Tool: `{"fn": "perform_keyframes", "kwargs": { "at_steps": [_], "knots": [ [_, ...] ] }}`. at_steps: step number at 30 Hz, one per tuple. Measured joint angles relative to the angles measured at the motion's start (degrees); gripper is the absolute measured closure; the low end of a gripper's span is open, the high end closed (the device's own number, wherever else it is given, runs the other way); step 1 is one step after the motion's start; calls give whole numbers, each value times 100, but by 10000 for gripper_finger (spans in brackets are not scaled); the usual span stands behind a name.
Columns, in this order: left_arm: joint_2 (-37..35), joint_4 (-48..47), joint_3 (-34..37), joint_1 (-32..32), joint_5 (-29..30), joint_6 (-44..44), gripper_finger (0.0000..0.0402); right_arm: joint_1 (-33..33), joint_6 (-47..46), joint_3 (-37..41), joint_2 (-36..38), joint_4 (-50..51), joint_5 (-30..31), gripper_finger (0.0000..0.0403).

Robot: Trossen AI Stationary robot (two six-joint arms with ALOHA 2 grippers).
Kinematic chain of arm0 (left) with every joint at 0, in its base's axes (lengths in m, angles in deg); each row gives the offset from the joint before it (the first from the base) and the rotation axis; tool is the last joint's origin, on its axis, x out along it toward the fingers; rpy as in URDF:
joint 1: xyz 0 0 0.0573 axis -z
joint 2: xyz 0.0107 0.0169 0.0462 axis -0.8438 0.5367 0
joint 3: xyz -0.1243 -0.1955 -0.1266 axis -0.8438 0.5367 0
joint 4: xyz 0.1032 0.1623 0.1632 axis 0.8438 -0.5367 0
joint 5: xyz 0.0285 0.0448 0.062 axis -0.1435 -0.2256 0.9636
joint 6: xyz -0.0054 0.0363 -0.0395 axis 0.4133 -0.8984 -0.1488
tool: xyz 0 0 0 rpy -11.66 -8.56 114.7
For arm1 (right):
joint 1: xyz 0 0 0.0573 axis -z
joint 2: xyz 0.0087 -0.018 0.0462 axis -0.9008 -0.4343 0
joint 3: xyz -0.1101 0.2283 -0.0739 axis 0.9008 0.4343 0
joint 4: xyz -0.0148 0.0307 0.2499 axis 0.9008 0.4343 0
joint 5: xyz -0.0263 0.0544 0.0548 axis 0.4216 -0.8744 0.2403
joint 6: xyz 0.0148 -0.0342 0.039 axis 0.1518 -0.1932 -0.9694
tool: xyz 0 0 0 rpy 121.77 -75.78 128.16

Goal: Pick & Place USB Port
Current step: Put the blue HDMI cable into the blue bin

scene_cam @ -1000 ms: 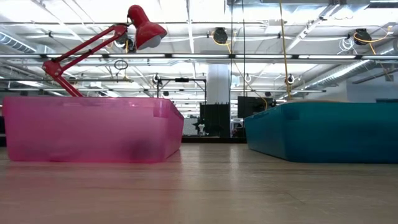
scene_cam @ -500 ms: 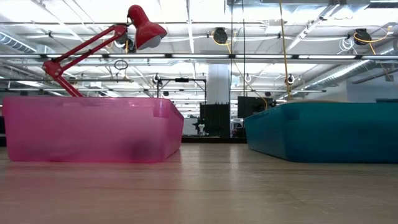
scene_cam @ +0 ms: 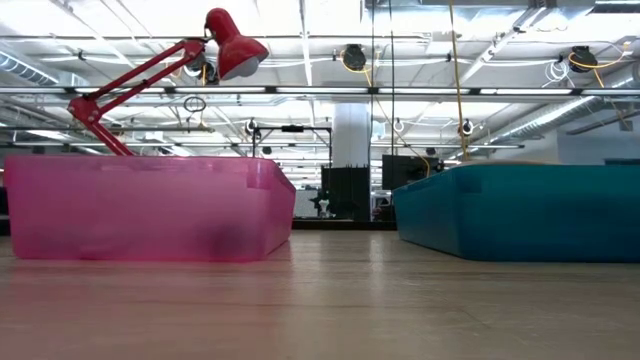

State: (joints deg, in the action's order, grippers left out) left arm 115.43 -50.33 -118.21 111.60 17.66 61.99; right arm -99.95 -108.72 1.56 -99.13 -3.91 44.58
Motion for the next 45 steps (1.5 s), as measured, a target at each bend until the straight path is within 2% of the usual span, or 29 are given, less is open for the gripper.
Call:
{"fn": "perform_keyframes", "kwargs": {
  "at_steps": [4,7,10,15,20,23,27,40,45],
  "knots": [
    [-44,-17,2,545,633,-29,309,-268,-1288,5,352,2375,1126,372],
    [40,-23,6,653,753,37,318,-384,-2318,9,644,4062,1514,372],
    [162,-49,10,637,714,94,329,-342,-2768,9,846,5182,1318,372],
    [271,-58,14,455,387,159,348,161,-2534,9,1077,6348,-4,372],
    [285,-146,14,281,-15,244,372,532,-1732,11,1085,6410,-1667,372],
    [292,-232,60,220,-193,356,386,578,-1222,11,1080,6063,-2304,372],
    [292,-226,144,215,-200,417,399,560,-999,11,1092,5749,-2530,372],
    [294,-207,167,221,-204,514,394,515,-1028,11,1072,6109,-2694,372],
    [294,-195,167,221,-230,546,395,521,-1191,306,1085,6141,-2755,372]
  ]
}}
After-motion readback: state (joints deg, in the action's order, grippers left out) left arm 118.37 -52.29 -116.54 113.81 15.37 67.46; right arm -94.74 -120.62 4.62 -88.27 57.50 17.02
